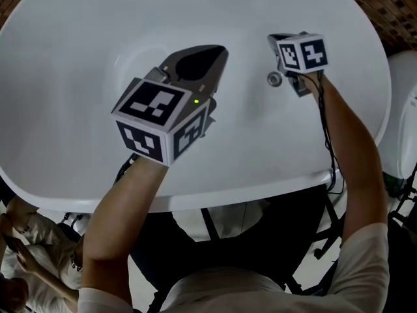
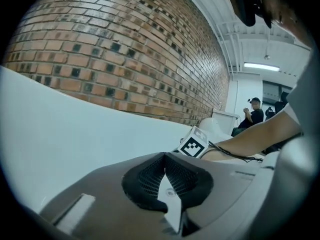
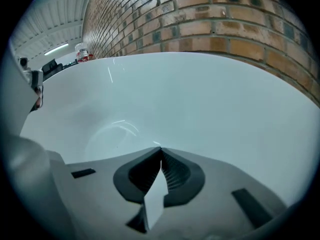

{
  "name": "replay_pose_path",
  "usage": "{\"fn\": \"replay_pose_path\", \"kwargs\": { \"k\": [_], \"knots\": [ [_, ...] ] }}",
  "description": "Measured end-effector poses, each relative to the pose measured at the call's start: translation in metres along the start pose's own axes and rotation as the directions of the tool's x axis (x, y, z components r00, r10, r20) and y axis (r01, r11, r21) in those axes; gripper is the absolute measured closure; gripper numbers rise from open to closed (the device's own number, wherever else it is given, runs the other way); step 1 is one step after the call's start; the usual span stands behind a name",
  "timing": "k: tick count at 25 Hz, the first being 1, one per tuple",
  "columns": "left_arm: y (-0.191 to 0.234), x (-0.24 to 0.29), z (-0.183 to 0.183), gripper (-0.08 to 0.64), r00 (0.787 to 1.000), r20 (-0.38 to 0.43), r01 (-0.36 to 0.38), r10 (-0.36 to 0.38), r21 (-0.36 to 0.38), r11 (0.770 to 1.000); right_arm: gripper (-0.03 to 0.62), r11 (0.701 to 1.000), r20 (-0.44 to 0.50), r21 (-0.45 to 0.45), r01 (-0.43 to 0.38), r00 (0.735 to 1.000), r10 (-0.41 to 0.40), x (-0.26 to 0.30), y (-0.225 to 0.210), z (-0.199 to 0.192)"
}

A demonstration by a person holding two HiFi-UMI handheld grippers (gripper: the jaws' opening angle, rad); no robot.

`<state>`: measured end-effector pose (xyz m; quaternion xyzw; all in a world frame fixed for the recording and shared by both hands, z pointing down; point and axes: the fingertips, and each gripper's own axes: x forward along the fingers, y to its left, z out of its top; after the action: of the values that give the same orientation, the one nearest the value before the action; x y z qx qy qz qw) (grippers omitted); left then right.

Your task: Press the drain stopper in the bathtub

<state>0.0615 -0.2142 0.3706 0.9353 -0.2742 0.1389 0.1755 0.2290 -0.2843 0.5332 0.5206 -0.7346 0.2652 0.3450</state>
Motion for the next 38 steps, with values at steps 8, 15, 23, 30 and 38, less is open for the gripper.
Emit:
{"fn": "replay_pose_path", "kwargs": {
  "k": [8, 15, 23, 30, 38],
  "knots": [
    [0.003, 0.014, -0.022, 0.557, 0.999, -0.044, 0.017, -0.018, -0.015, 1.0, 0.577, 0.999, -0.119, -0.038, 0.021, 0.993, -0.026, 0.042, -0.023, -0.044],
    [-0.002, 0.018, -0.048, 0.557, 0.994, -0.088, 0.062, -0.068, -0.076, 0.995, 0.577, 0.989, -0.288, -0.148, 0.014, 0.956, -0.056, 0.077, -0.04, -0.104],
    [0.001, 0.022, -0.075, 0.557, 0.982, -0.178, 0.053, -0.067, -0.085, 0.995, 0.577, 0.979, -0.362, -0.199, -0.03, 0.931, -0.045, 0.105, -0.042, -0.132],
    [-0.001, 0.027, -0.091, 0.557, 0.969, -0.23, 0.066, -0.092, -0.118, 0.991, 0.577, 0.976, -0.432, -0.208, -0.064, 0.901, -0.033, 0.128, -0.049, -0.174],
    [-0.012, 0.026, -0.086, 0.557, 0.959, -0.258, 0.079, -0.116, -0.148, 0.986, 0.577, 0.97, -0.51, -0.22, -0.099, 0.86, -0.028, 0.139, -0.056, -0.228]
  ]
}}
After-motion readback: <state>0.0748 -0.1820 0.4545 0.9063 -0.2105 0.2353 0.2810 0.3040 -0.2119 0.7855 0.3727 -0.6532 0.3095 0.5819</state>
